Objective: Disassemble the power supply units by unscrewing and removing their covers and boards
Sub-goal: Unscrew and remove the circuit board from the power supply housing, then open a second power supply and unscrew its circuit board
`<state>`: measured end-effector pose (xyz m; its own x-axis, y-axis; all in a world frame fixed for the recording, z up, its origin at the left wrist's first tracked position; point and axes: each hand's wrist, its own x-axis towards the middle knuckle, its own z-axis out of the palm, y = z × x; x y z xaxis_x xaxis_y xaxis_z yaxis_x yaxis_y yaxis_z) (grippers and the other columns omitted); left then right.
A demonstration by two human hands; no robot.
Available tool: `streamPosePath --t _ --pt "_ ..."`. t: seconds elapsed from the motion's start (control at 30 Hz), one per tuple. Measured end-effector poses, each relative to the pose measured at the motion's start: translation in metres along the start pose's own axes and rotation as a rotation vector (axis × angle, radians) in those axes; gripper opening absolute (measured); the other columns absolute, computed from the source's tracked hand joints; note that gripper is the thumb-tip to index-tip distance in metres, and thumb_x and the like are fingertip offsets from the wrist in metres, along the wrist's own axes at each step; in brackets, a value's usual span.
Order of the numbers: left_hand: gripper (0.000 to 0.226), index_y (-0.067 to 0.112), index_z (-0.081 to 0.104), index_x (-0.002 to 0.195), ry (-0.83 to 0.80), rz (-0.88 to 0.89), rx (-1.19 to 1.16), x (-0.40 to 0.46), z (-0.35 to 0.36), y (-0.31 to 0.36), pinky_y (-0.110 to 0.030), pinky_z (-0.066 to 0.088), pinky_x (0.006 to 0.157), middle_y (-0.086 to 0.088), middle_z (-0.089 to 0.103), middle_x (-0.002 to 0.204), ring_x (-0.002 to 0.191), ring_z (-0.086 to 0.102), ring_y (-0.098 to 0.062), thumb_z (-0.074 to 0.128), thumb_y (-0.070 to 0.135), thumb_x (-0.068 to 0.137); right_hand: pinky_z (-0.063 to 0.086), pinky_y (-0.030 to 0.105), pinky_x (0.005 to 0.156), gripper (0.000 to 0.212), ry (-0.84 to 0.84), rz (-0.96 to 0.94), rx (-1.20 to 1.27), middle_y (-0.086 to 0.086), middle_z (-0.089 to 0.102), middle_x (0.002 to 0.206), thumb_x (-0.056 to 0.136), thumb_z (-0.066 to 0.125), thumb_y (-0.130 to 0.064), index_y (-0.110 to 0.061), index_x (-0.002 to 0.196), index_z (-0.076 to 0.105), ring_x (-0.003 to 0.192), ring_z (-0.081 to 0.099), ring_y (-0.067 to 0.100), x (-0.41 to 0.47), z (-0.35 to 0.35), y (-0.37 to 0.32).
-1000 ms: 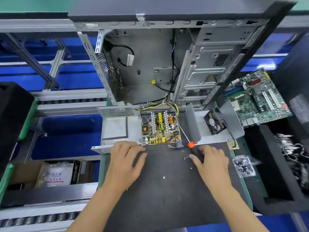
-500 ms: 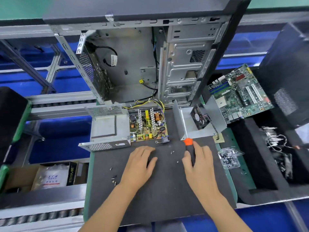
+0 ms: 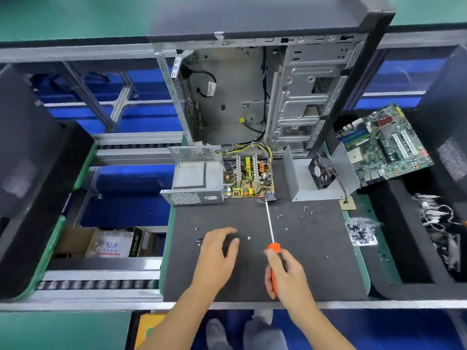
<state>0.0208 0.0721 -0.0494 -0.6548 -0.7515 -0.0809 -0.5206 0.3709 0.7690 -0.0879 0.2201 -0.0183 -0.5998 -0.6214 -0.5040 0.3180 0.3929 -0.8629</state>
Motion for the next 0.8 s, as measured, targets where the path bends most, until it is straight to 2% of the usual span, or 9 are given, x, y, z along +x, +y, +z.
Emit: streamPosePath --t 0.07,0.17,0.27,0.33,0.43,0.5,0.57,0.67,0.8 --pt "0.022 0.038 0.058 0.117 0.033 0.013 -0.023 -0.018 -0.01 -0.005 0.002 0.028 0.093 0.036 0.049 0.109 0.112 0.045 0.014 0.061 0.026 0.098 0.044 0.029 0.047 0.021 -0.046 0.025 0.027 0.009 0.062 0.067 0.098 0.053 -0.042 -0.028 0.086 0.063 0.052 0.054 0.02 -0.01 0.02 0.006" --pt "0.019 0.029 0.064 0.114 0.126 0.0 -0.059 -0.045 -0.029 -0.023 -0.005 0.035 0.094 0.028 0.053 0.106 0.106 0.052 0.003 0.063 0.021 0.097 0.047 0.03 0.051 0.017 -0.15 0.04 0.023 0.006 0.066 0.073 0.1 0.054 -0.034 -0.033 0.085 0.061 0.055 0.055 0.021 -0.024 0.058 0.019" --pt "0.016 0.035 0.061 0.109 0.256 -0.058 -0.109 -0.076 -0.06 -0.05 -0.012 0.041 0.088 0.022 0.057 0.105 0.102 0.055 -0.002 0.06 0.023 0.098 0.047 0.031 0.049 0.01 -0.262 0.025 -0.065 0.005 0.061 0.066 0.1 0.055 -0.028 -0.031 0.091 0.058 0.052 0.052 0.019 -0.039 0.103 0.033" --pt "0.015 0.037 0.059 0.101 0.369 -0.137 -0.151 -0.096 -0.082 -0.075 -0.016 0.044 0.082 0.016 0.061 0.1 0.097 0.057 -0.006 0.058 0.022 0.1 0.046 0.031 0.048 0.004 -0.326 0.015 -0.158 0.003 0.057 0.06 0.099 0.056 -0.027 -0.024 0.096 0.055 0.05 0.051 0.017 -0.046 0.133 0.042" --pt "0.008 0.026 0.062 0.097 0.467 -0.339 -0.157 -0.125 -0.112 -0.116 -0.033 0.049 0.078 0.004 0.062 0.095 0.089 0.059 -0.013 0.059 0.019 0.099 0.042 0.03 0.044 0.017 -0.369 0.038 -0.26 0.003 0.053 0.059 0.096 0.06 -0.029 -0.014 0.094 0.053 0.046 0.05 0.016 -0.05 0.171 0.062" --pt "0.013 0.018 0.064 0.108 0.364 -0.532 -0.14 -0.141 -0.122 -0.142 -0.041 0.05 0.089 0.0 0.061 0.103 0.095 0.06 -0.018 0.065 0.021 0.096 0.042 0.03 0.047 0.021 -0.362 0.049 -0.331 0.005 0.053 0.068 0.094 0.064 -0.031 -0.012 0.096 0.054 0.052 0.049 0.015 -0.049 0.191 0.079" --pt "0.031 0.011 0.064 0.119 0.182 -0.663 -0.123 -0.156 -0.122 -0.162 -0.032 0.048 0.092 -0.003 0.062 0.11 0.101 0.061 -0.021 0.072 0.024 0.092 0.041 0.032 0.055 0.021 -0.341 0.027 -0.421 0.006 0.05 0.073 0.093 0.066 -0.029 -0.011 0.095 0.054 0.061 0.047 0.017 -0.046 0.207 0.096" --pt "0.029 0.012 0.069 0.113 0.106 -0.735 -0.22 -0.168 -0.114 -0.172 -0.019 0.048 0.076 0.005 0.065 0.092 0.092 0.061 -0.016 0.078 0.019 0.087 0.046 0.034 0.063 0.013 -0.319 -0.03 -0.556 -0.004 0.053 0.074 0.095 0.063 -0.029 -0.021 0.096 0.053 0.064 0.049 0.012 -0.043 0.219 0.116" --pt "0.026 0.025 0.063 0.105 0.06 -0.779 -0.255 -0.163 -0.102 -0.174 -0.02 0.045 0.078 0.009 0.063 0.089 0.089 0.059 -0.011 0.08 0.027 0.085 0.041 0.027 0.057 0.017 -0.325 -0.024 -0.66 0.003 0.058 0.08 0.096 0.058 -0.039 -0.028 0.092 0.046 0.072 0.054 0.016 -0.044 0.226 0.127"
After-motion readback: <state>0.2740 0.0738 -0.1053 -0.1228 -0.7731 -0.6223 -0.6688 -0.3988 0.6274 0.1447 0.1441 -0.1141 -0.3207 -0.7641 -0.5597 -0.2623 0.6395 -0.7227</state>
